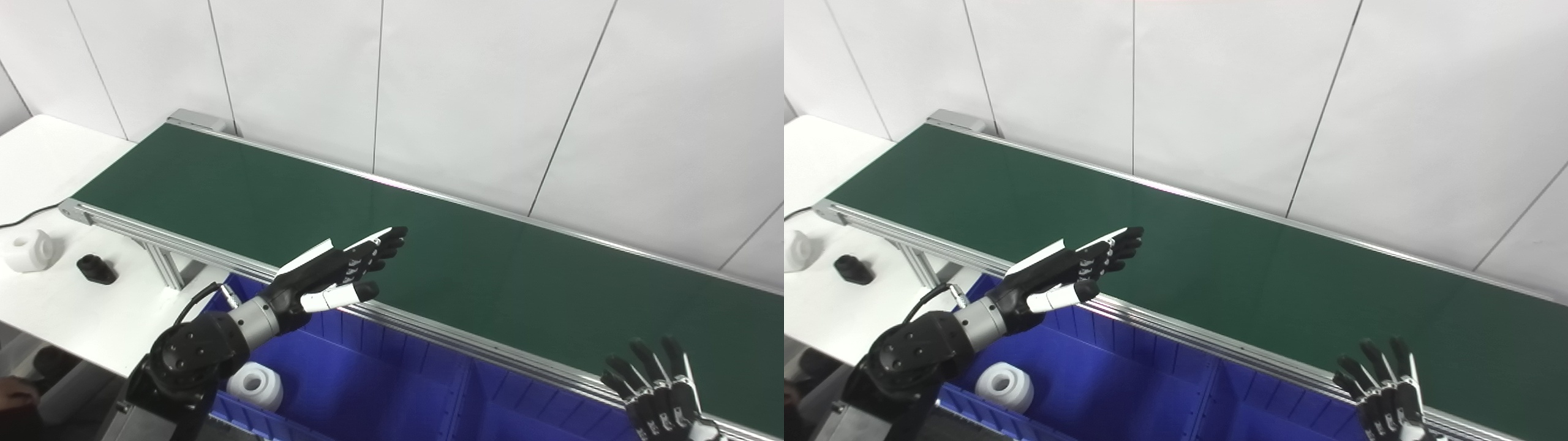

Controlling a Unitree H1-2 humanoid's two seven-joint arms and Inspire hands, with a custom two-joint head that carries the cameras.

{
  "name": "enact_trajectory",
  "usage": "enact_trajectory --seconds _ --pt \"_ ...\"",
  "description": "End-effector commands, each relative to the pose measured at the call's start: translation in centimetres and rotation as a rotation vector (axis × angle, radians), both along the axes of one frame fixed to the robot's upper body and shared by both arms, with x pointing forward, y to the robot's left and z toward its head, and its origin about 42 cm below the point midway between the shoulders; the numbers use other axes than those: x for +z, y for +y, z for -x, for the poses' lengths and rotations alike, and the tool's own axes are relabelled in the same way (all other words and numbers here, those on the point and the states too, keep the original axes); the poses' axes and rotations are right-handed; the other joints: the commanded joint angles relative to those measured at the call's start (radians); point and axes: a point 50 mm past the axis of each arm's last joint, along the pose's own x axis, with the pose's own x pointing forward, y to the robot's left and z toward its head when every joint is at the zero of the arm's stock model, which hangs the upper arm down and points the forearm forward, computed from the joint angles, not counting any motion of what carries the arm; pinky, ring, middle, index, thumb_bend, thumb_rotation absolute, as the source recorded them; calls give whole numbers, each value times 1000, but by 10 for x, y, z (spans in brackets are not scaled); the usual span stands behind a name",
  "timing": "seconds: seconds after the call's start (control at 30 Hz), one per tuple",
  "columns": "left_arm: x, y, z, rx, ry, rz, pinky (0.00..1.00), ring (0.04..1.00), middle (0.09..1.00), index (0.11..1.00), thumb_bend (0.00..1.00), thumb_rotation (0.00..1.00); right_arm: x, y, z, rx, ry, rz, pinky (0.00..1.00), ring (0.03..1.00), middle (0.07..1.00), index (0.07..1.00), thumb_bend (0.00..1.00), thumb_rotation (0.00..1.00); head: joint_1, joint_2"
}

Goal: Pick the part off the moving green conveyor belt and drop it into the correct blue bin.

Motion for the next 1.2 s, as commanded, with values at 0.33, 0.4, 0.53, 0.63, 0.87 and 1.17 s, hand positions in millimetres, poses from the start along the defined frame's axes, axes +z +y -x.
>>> enact_trajectory --seconds 0.33,0.4,0.53,0.63,0.87,1.17 --pt "-5 -29 39 212 -196 146 1000 1000 1000 1000 1000 798 6 50 -4 -41 -85 34 827 858 922 975 783 946 -341 -2" --pt "-13 -34 42 235 -188 153 1000 1000 1000 1000 1000 815 5 58 -2 -43 -95 61 879 896 942 985 754 971 -396 -8" --pt "-32 -44 37 226 -159 158 1000 1000 1000 1000 1000 799 1 74 1 -64 -105 87 924 934 970 1000 722 1000 -496 -23" --pt "-44 -48 31 230 -135 155 1000 1000 1000 1000 1000 805 -2 85 3 -84 -103 115 911 938 982 1000 720 1000 -559 -28" --pt "-52 -68 19 244 -127 182 1000 1000 1000 1000 1000 825 -5 93 11 -129 -84 125 901 957 999 1000 710 1000 -609 -29" --pt "-51 -83 12 237 -133 175 1000 1000 1000 1000 1000 828 0 83 18 -159 -79 108 886 948 1000 1000 724 1000 -616 -9"
